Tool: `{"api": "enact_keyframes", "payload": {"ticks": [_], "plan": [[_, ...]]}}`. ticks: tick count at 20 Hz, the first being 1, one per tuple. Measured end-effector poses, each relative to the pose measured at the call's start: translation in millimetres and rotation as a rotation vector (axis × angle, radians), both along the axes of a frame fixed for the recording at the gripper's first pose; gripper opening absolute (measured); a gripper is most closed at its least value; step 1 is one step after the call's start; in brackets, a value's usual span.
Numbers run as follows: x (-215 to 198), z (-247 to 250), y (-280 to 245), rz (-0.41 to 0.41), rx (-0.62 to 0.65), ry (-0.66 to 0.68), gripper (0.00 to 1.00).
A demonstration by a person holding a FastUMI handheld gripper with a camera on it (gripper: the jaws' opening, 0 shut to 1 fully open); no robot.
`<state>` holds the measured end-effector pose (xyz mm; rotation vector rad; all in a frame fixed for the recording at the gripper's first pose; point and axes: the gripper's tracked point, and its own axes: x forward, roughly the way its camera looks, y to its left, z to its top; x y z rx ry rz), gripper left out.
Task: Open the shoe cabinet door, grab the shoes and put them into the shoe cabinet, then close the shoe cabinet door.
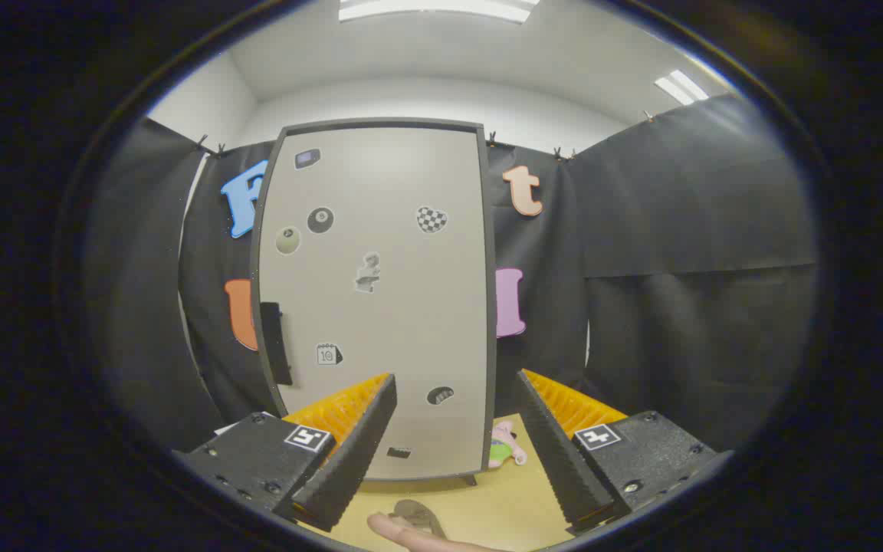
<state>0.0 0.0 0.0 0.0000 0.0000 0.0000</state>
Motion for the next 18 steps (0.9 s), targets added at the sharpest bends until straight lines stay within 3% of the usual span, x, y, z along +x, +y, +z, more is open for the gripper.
{"api": "enact_keyframes", "payload": {"ticks": [7,18], "plan": [[6.5,2.9,-13.0,-0.029,-0.002,-0.002,1.0],[-2.0,21.0,19.4,0.078,0.012,-0.077,1.0]]}}
